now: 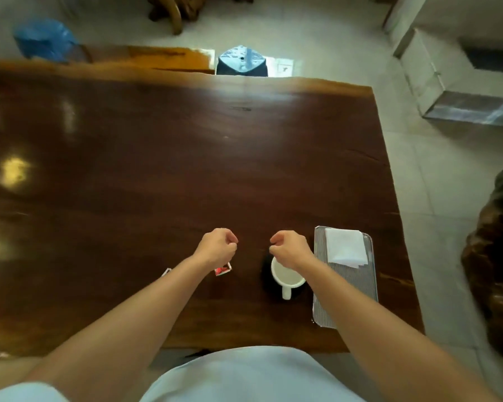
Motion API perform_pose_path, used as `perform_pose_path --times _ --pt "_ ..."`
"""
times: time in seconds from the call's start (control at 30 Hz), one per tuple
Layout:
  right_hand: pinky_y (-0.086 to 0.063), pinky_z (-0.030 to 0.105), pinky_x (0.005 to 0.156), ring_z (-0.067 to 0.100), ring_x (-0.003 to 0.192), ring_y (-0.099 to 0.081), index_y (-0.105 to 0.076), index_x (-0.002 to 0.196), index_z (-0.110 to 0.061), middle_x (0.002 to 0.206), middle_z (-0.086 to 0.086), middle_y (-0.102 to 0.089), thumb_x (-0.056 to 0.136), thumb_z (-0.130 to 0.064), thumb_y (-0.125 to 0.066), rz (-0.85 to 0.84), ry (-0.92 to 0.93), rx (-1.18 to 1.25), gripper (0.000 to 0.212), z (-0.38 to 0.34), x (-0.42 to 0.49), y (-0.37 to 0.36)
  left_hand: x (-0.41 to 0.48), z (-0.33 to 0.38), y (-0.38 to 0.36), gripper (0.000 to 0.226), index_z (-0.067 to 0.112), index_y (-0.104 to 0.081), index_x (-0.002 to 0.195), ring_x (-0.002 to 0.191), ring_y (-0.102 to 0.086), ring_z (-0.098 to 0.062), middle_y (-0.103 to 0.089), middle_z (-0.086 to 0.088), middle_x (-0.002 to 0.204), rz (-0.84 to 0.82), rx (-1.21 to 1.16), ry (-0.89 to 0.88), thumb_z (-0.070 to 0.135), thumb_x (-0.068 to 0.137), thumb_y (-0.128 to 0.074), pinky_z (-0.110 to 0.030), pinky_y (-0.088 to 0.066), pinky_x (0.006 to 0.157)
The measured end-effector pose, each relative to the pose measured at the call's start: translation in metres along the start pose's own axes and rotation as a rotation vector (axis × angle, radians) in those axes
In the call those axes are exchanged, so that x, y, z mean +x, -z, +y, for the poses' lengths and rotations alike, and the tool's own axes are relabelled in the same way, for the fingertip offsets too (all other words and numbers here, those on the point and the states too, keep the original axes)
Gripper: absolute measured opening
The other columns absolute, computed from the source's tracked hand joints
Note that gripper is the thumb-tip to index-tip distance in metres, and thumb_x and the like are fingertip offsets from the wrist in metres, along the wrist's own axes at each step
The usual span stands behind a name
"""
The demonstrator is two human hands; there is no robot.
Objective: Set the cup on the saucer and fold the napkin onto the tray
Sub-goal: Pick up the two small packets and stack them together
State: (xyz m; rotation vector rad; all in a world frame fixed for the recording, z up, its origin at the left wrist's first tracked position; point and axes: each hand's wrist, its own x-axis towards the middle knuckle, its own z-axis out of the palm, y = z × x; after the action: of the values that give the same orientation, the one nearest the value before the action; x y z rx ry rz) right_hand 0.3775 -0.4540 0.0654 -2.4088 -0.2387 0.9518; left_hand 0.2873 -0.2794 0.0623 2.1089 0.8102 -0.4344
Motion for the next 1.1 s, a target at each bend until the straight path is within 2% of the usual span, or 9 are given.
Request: perform_pose_path --times 0.07,0.23,0.4,0.5,0.63,0.77,0.87,0.97,1.1 --pt "-0.050 0.031 0.097 0.025 0.117 -0.062 -0.067 0.126 -0.013 0.126 0.009 -0.068 0.091 -0.018 -0.062 -0.049 0.046 -0.028 0.036 -0.023 -0.001 -0.023 -0.003 -0.025 0.020 0.025 0.017 -0.070 0.114 0.099 -0.066 -0.020 -0.068 -0.003 0.110 0.048 0.010 0.026 0.017 0.095 -0.055 -0.034 -0.056 0.085" --pt "-0.051 0.030 0.092 0.024 0.114 -0.062 -0.066 0.127 -0.014 0.127 0.009 -0.067 0.093 -0.017 -0.059 -0.078 0.076 -0.125 0.035 -0.055 0.004 -0.066 -0.010 -0.086 0.048 0.024 0.017 -0.071 0.112 0.101 -0.068 -0.023 -0.071 -0.006 0.113 0.078 0.042 0.114 0.016 0.093 -0.058 -0.039 -0.057 0.092" --pt "-0.055 0.034 0.089 0.022 0.104 -0.065 -0.067 0.122 -0.013 0.119 0.009 -0.069 0.095 -0.016 -0.060 0.033 0.037 -0.130 0.028 -0.070 0.010 -0.097 -0.007 -0.138 0.050 0.021 0.017 -0.069 0.113 0.083 -0.064 -0.012 -0.070 -0.003 0.106 0.088 0.068 0.214 0.015 0.094 -0.061 -0.031 -0.055 0.075" --pt "-0.056 0.037 0.088 0.023 0.101 -0.065 -0.066 0.120 -0.016 0.116 0.008 -0.070 0.094 -0.020 -0.061 0.079 -0.026 -0.137 0.027 -0.069 0.017 -0.112 -0.004 -0.161 0.045 0.021 0.019 -0.069 0.114 0.088 -0.065 -0.014 -0.070 -0.006 0.114 0.068 0.100 0.252 0.018 0.093 -0.065 -0.030 -0.055 0.071" --pt "-0.055 0.038 0.084 0.025 0.099 -0.065 -0.065 0.117 -0.017 0.111 0.007 -0.070 0.093 -0.023 -0.063 0.060 -0.106 -0.178 0.025 -0.066 0.025 -0.138 0.003 -0.187 0.039 0.024 0.022 -0.068 0.114 0.102 -0.066 -0.024 -0.071 -0.006 0.117 0.033 0.187 0.277 0.025 0.090 -0.070 -0.037 -0.058 0.080" --pt "-0.055 0.038 0.078 0.024 0.096 -0.064 -0.064 0.111 -0.016 0.108 0.005 -0.068 0.092 -0.027 -0.066 0.093 -0.142 -0.219 0.022 -0.059 0.036 -0.165 0.016 -0.202 0.028 0.039 0.020 -0.061 0.122 0.105 -0.064 -0.023 -0.065 -0.005 0.119 0.053 0.250 0.270 0.029 0.088 -0.075 -0.036 -0.056 0.077" --pt "-0.055 0.037 0.082 0.023 0.106 -0.060 -0.060 0.122 -0.017 0.118 0.004 -0.061 0.092 -0.031 -0.068 0.123 -0.171 -0.238 0.034 -0.052 0.050 -0.184 0.027 -0.209 0.016 0.055 0.019 -0.053 0.128 0.112 -0.060 -0.025 -0.056 -0.007 0.125 0.083 0.275 0.243 0.037 0.083 -0.079 -0.035 -0.054 0.081" --pt "-0.052 0.037 0.090 0.025 0.122 -0.050 -0.053 0.135 -0.018 0.132 0.004 -0.051 0.093 -0.033 -0.068 0.135 -0.175 -0.287 0.047 -0.046 0.058 -0.200 0.034 -0.216 0.006 0.057 0.020 -0.055 0.124 0.115 -0.057 -0.024 -0.057 -0.005 0.122 0.137 0.294 0.185 0.039 0.078 -0.083 -0.036 -0.054 0.085" --pt "-0.050 0.037 0.091 0.025 0.121 -0.051 -0.051 0.130 -0.017 0.127 0.004 -0.053 0.088 -0.028 -0.075 0.168 -0.217 -0.248 0.049 -0.039 0.063 -0.214 0.038 -0.218 -0.001 0.052 0.018 -0.058 0.115 0.108 -0.061 -0.022 -0.061 -0.003 0.112 0.156 0.210 0.215 0.035 0.075 -0.087 -0.034 -0.055 0.082"
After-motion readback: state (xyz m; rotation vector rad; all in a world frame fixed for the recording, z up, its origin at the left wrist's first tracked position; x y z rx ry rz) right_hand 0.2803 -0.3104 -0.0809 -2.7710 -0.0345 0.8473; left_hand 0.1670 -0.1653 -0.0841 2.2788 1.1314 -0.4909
